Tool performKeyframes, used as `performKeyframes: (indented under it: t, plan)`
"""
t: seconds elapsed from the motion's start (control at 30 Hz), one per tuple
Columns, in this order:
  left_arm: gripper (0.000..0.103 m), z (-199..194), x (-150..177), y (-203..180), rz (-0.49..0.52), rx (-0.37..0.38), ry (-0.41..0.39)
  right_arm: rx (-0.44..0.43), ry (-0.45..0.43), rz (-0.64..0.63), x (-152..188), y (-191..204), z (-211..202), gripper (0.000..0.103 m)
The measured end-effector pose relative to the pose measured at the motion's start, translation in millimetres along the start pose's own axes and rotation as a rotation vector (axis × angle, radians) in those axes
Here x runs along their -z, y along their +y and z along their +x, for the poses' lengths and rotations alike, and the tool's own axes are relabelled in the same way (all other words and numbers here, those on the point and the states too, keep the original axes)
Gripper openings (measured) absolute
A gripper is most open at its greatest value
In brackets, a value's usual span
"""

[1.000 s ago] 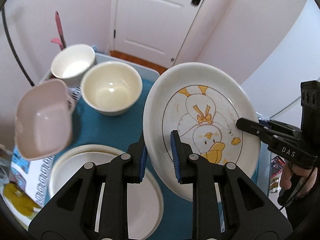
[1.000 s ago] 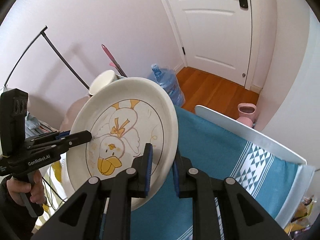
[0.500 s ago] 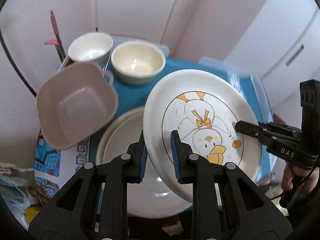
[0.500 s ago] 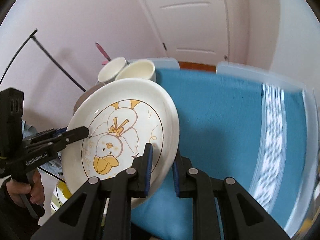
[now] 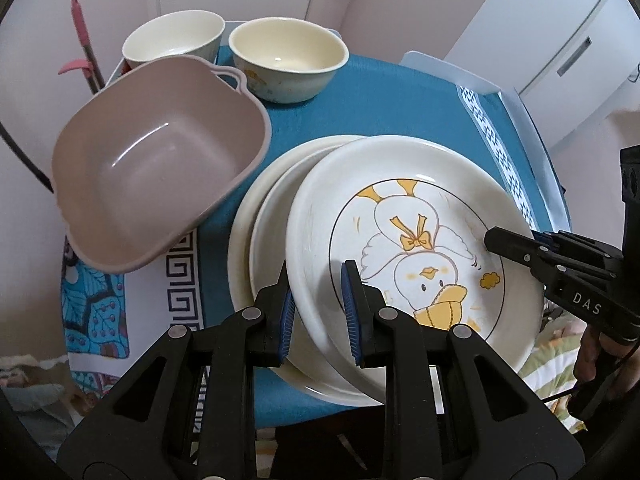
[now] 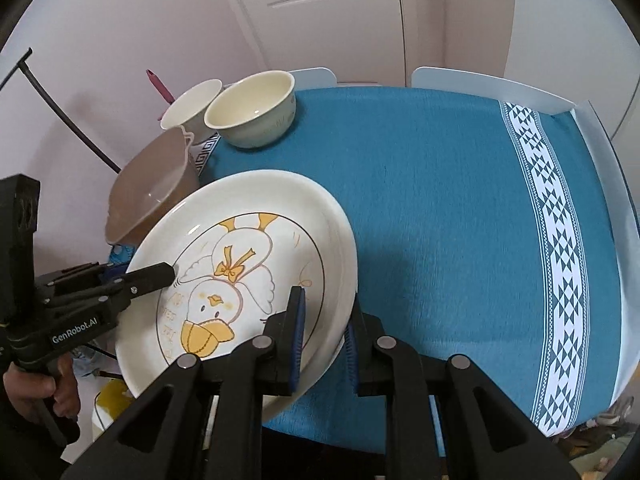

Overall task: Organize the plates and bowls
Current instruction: 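Carry the duck plate over the plate stack and lower it with both tools, then press the duck plate down onto the stack, then open both tools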

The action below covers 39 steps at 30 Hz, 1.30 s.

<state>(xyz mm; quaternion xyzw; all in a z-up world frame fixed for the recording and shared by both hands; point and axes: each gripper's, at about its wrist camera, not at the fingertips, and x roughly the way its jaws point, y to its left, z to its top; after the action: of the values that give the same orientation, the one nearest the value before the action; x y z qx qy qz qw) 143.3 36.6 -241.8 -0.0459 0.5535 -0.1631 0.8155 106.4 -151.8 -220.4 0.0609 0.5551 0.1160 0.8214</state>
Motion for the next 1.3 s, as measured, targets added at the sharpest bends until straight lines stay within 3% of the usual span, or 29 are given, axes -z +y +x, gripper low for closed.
performKeyframes:
  t: [0.37, 0.7, 1.3]
  plan:
    - [0.020, 14.4, -1.2, -0.4, 0.039, -0.003, -0.006, 0.055, -0.006, 0.017, 5.6, 8.4, -2.2, 0.017]
    - [0.020, 26.6, 5.9, -9.6, 0.079, -0.053, 0.007, 0.058, -0.010, 0.022, 8.2, 5.6, 0.2, 0.017]
    - [0.020, 28.3, 8.1, -35.9, 0.225, -0.317, -0.016, 0.081, -0.001, -0.128, 4.3, 16.2, 13.2, 0.017]
